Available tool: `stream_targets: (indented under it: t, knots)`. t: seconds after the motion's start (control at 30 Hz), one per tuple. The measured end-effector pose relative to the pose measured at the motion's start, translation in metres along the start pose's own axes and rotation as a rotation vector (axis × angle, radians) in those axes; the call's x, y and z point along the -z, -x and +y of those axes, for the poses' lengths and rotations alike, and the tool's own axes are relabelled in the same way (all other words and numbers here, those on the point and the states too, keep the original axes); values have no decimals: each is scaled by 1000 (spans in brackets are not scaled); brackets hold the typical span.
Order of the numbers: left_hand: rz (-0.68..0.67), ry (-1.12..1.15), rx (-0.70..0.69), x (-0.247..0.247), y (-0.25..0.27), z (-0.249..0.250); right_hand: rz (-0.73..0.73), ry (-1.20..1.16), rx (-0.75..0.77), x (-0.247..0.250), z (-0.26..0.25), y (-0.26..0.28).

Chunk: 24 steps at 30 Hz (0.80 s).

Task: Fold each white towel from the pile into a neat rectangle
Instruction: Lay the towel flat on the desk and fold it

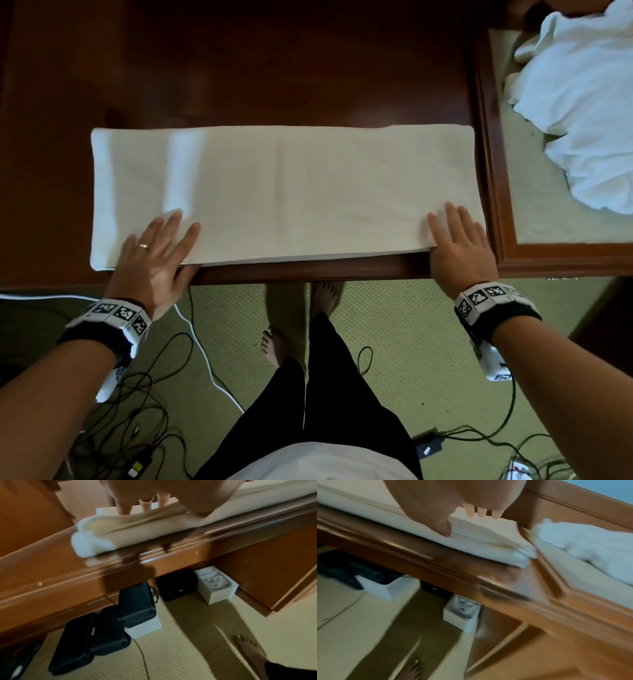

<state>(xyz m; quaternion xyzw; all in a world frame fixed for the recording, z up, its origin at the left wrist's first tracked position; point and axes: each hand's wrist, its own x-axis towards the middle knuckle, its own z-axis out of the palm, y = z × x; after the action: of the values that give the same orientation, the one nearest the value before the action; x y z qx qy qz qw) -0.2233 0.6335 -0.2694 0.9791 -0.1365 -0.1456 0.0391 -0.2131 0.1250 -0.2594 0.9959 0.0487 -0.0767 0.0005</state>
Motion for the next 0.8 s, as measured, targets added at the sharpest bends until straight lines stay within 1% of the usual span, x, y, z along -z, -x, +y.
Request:
stream_targets:
  t: [0.1, 0.13, 0.17, 0.23, 0.27, 0.37, 0.43, 0.5, 0.57, 0.63, 0.7, 0.77, 0.8]
  knots:
    - [-38, -53, 4, 6, -2, -1, -5, 25, 272, -1, -50, -12]
    - [-39, -63, 10, 7, -5, -1, -18, 19, 327, -2, -65, -16]
    - [-30, -56, 24, 11, -6, -1, -31, 5, 338, -1, -75, -20]
    - [-11, -33, 44, 17, -4, -5, -84, -46, 282, -1, -82, -18]
    - [-29, -26, 41, 17, 0, -7, -108, -63, 272, -1, -81, -13]
    - [-169, -35, -3, 17, 14, -12, -127, -58, 307, 0, -78, 2]
    - [-185, -49, -18, 25, 14, -13, -97, -100, 288, 5, -84, -3]
    - [-243, -50, -27, 32, 6, -9, -78, -141, 253, 12, -98, -17]
    - [-209, -68, -27, 33, -4, -3, -129, -121, 208, 15, -118, -30]
    - [-185, -74, 69, 22, -11, -4, -243, -65, 145, 9, -134, -38]
    - [-233, -47, 213, 15, -9, -17, -350, -35, 93, 2, -138, -36]
    - [-281, -19, 337, 15, 0, -35, -372, -35, 81, 0, -134, -30]
    - [-291, -41, 381, 17, 3, -40, -372, -29, 81, 1, -132, -27]
